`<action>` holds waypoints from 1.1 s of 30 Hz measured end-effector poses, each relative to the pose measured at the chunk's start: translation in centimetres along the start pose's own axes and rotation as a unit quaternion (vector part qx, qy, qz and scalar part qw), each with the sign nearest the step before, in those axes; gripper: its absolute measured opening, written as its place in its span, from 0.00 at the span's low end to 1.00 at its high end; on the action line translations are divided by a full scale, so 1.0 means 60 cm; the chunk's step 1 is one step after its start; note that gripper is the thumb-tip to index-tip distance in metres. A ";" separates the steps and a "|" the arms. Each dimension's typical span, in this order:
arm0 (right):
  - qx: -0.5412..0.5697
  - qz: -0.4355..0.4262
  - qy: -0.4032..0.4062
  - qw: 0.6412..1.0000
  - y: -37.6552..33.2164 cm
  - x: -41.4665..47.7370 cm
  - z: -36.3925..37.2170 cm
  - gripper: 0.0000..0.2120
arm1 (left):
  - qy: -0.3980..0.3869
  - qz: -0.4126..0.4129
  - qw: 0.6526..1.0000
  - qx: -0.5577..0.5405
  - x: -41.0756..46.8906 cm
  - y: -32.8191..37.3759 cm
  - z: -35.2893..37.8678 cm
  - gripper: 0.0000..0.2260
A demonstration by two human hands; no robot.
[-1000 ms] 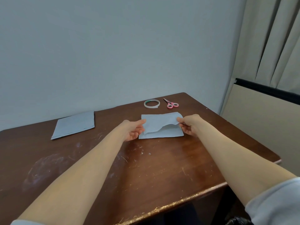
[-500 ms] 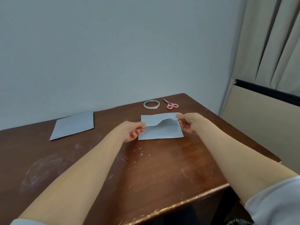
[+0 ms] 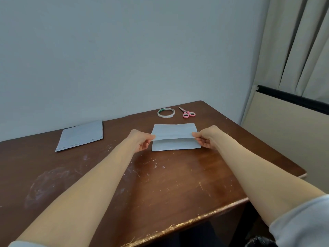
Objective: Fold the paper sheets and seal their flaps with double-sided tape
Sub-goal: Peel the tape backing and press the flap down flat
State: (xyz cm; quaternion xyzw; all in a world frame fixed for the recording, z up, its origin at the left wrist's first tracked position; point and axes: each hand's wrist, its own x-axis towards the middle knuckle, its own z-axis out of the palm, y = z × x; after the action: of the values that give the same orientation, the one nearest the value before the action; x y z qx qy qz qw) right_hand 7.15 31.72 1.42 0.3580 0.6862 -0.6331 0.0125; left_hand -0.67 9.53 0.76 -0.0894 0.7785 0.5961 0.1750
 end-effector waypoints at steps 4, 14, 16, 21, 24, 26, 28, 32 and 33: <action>-0.036 -0.010 0.010 0.999 0.004 0.002 0.002 0.13 | 0.011 0.022 1.000 -0.006 -0.002 -0.002 0.002 0.15; -0.183 -0.050 0.067 0.979 0.017 0.014 0.002 0.13 | 0.007 0.029 0.999 0.035 -0.008 -0.013 0.000 0.32; -0.214 -0.069 0.079 0.971 0.020 0.016 0.003 0.14 | 0.009 0.034 0.998 0.047 -0.005 -0.015 0.000 0.32; -0.264 -0.090 0.084 0.957 0.023 0.013 0.007 0.13 | 0.024 0.044 0.996 0.074 0.000 -0.024 0.001 0.31; -0.268 -0.090 0.080 0.956 0.023 0.012 0.008 0.13 | 0.026 0.046 0.996 0.078 0.002 -0.026 0.000 0.31; -0.268 -0.090 0.079 0.956 0.023 0.012 0.008 0.13 | 0.026 0.047 0.995 0.082 0.003 -0.028 0.001 0.30; -0.273 -0.091 0.079 0.955 0.023 0.013 0.008 0.14 | 0.027 0.049 0.994 0.091 0.002 -0.030 0.002 0.30; -0.271 -0.092 0.076 0.955 0.023 0.014 0.008 0.13 | 0.026 0.049 0.992 0.111 0.001 -0.030 0.004 0.30; -0.271 -0.092 0.076 0.955 0.023 0.014 0.008 0.12 | 0.027 0.050 0.991 0.117 0.001 -0.029 0.005 0.30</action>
State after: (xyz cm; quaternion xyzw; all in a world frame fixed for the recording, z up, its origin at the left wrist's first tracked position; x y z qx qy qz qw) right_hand 7.02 31.63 -0.28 0.3234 0.8608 -0.3930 -0.0020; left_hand -0.07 9.33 -0.91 -0.0451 0.8510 0.5059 0.1337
